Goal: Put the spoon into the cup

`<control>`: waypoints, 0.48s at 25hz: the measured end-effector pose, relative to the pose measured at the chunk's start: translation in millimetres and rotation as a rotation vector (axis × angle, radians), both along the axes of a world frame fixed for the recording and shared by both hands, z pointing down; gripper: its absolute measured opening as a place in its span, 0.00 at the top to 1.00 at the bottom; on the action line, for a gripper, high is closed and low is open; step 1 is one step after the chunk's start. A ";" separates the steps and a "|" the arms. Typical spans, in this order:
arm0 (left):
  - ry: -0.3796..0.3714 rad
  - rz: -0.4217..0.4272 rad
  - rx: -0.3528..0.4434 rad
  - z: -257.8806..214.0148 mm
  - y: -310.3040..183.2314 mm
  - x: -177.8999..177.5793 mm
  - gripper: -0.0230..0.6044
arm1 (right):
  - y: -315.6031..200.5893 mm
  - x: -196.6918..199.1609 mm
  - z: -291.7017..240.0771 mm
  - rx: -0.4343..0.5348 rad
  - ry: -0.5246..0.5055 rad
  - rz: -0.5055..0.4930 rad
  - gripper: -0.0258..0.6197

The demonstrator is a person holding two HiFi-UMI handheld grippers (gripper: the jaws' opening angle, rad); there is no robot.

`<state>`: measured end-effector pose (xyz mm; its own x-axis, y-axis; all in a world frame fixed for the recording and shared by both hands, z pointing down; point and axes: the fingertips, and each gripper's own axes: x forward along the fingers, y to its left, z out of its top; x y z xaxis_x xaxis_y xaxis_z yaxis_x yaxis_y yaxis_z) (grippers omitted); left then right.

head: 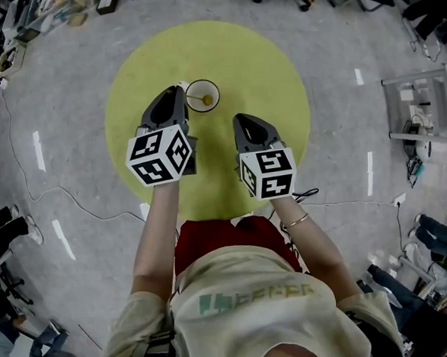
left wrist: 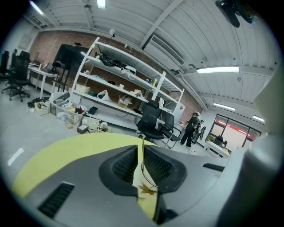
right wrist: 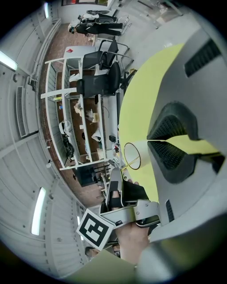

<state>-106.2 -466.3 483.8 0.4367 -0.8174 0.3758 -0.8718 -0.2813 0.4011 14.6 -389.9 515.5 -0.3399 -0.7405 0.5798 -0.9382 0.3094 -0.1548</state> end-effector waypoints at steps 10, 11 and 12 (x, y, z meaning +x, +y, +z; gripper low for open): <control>0.014 -0.008 -0.001 -3.3 7.2 -5.7 0.83 | 4.5 -2.6 -1.9 0.002 -0.001 -0.006 0.90; 0.014 -0.009 0.000 -3.9 8.4 -6.7 0.83 | 5.1 -3.1 -2.3 0.003 -0.002 -0.006 0.90; 0.015 -0.011 0.001 -4.6 9.8 -7.9 0.83 | 5.8 -3.7 -2.9 0.004 -0.002 -0.007 0.90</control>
<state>-114.1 -456.5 479.2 0.4335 -0.8224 0.3684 -0.8685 -0.2723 0.4142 10.9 -384.2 512.6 -0.3464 -0.7406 0.5758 -0.9357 0.3168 -0.1556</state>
